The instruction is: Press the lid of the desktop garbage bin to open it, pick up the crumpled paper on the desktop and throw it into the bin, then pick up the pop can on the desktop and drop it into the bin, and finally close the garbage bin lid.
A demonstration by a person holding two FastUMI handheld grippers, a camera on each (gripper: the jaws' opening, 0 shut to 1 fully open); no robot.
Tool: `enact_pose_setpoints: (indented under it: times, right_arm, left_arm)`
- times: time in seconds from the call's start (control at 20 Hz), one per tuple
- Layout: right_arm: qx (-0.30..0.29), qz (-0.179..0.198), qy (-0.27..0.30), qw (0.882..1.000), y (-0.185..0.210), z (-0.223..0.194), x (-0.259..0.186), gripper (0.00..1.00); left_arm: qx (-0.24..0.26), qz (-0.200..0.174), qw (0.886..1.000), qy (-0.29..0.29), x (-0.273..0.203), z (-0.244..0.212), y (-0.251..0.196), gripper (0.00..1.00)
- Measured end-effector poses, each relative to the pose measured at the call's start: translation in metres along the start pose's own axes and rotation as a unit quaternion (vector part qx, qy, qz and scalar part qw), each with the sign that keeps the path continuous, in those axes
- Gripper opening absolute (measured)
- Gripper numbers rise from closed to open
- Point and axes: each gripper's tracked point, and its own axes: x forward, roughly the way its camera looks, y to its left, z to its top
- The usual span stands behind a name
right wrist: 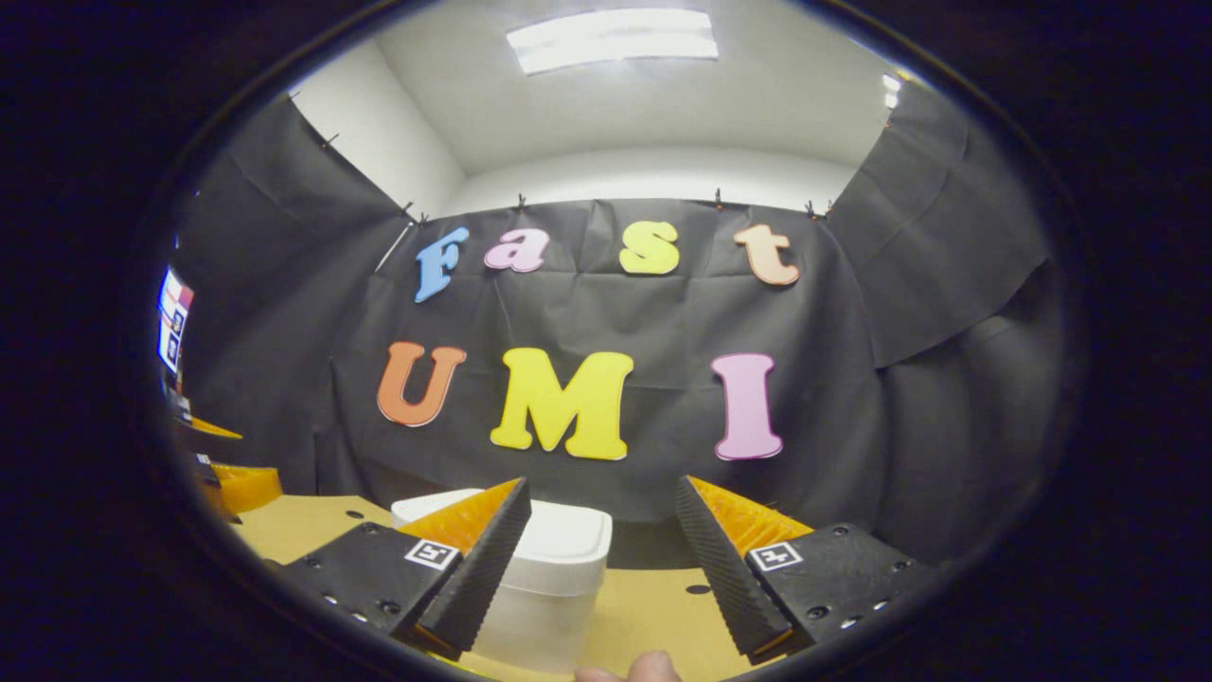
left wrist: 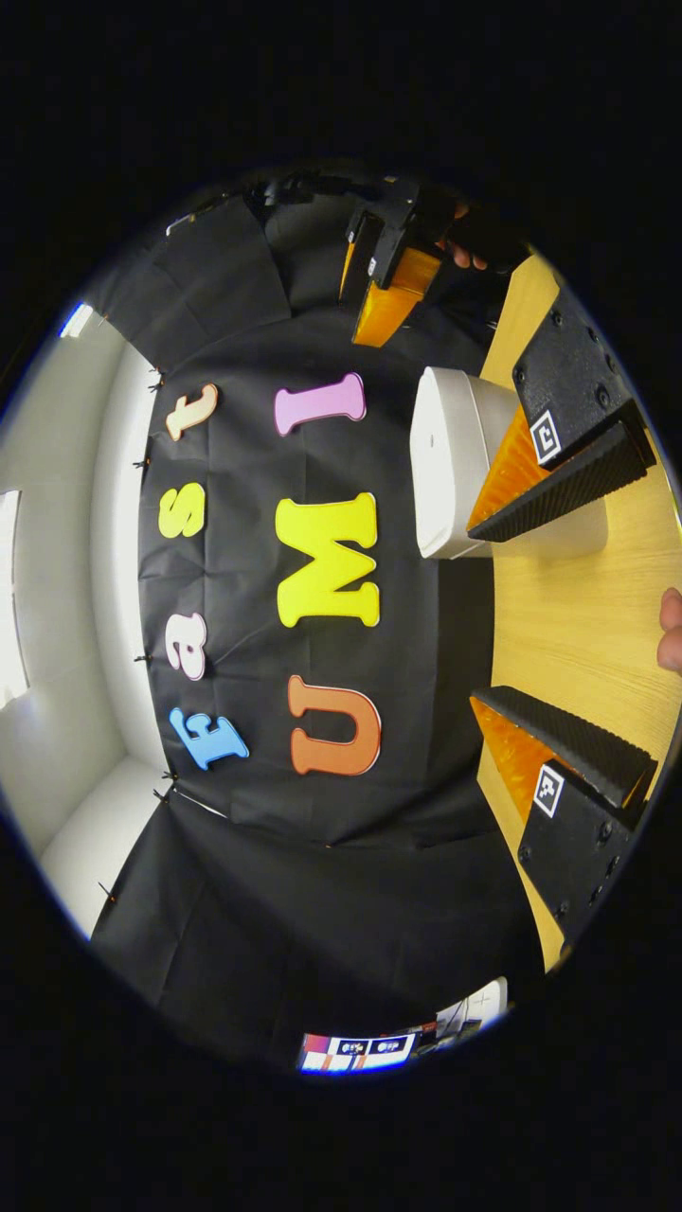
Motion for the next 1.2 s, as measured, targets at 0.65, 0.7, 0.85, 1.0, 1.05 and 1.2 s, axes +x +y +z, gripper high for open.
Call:
enact_pose_setpoints:
  times: [0.65, 0.7, 0.85, 1.0, 1.05, 1.2]
  right_arm:
    - [0.029, -0.051, 0.056, 0.997, -0.036, -0.048, -0.043, 0.95]
    - [0.031, -0.053, 0.052, 0.997, -0.036, -0.045, -0.044, 0.95]
    - [0.046, -0.061, 0.044, 0.996, -0.037, -0.037, -0.05, 0.95]
    - [0.049, -0.061, 0.047, 0.996, -0.033, -0.04, -0.057, 0.95]
    - [0.046, -0.061, 0.048, 0.996, -0.033, -0.04, -0.058, 0.95]
    - [0.039, -0.066, 0.046, 0.996, -0.036, -0.039, -0.061, 0.95]
  left_arm:
    - [-0.008, -0.021, 1.0, 0.002, -0.003, -0.006, -0.046, 0.99]
    - [-0.006, -0.021, 1.0, 0.001, -0.004, -0.005, -0.049, 0.99]
    - [-0.002, -0.021, 1.0, -0.002, -0.005, -0.004, -0.052, 0.99]
    - [-0.008, -0.027, 1.0, -0.007, -0.007, -0.005, -0.059, 0.98]
    - [-0.01, -0.03, 1.0, -0.003, -0.005, -0.008, -0.059, 0.98]
    - [-0.008, -0.032, 0.999, -0.002, -0.005, -0.008, -0.059, 0.99]
